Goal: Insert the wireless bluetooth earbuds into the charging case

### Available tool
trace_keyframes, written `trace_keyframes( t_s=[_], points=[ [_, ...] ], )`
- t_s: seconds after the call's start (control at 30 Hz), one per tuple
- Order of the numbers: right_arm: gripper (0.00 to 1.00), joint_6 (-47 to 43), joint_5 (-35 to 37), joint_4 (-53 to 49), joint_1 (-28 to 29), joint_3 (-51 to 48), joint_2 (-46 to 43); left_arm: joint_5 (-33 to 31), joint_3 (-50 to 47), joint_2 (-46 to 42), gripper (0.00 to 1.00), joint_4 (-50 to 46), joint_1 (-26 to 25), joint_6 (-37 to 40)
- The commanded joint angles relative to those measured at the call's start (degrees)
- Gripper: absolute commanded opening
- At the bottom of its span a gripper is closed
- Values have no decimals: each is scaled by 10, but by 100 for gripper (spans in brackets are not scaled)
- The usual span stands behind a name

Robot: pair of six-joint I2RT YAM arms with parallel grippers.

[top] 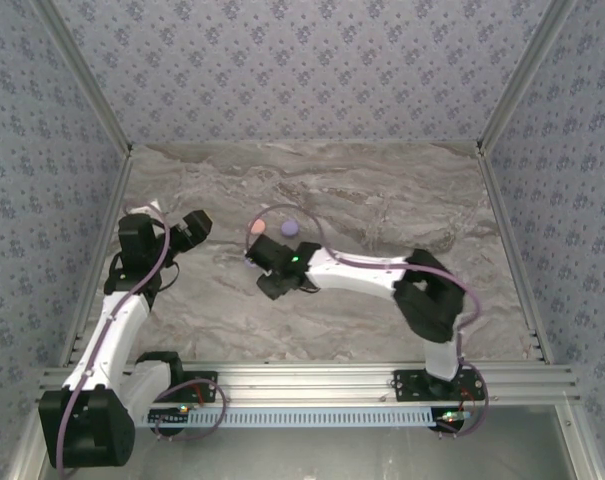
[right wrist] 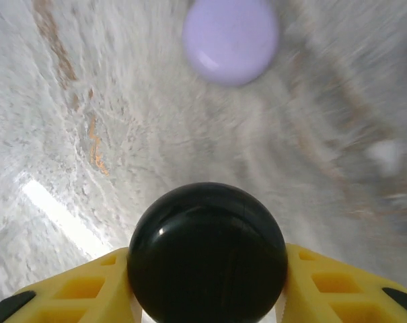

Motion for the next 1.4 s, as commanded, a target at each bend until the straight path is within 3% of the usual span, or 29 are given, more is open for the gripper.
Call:
trace_keyframes(
  t_s=[0.0, 0.27, 0.47, 0.67, 1.03, 1.37],
  points=[
    [48, -124, 47, 78, -14, -57, -112, 121, 48, 12, 93, 15, -4, 34],
    [48, -314, 15, 199, -56, -191, -334, 286, 110, 60, 92, 63, -93, 48],
    [47, -417, -25, 241, -69, -231, -418, 337, 156, 84, 91, 64, -179, 79],
    [47, -481, -32, 244, -68, -239, -429, 348, 185, 106, 90, 53, -240, 108],
    [48, -489, -40, 247, -67, -234, -426, 353, 211, 165, 81, 28, -293, 135],
    [48, -489, -36, 240, -65, -229, -417, 365, 227, 205, 55, 46, -315, 128]
  ],
)
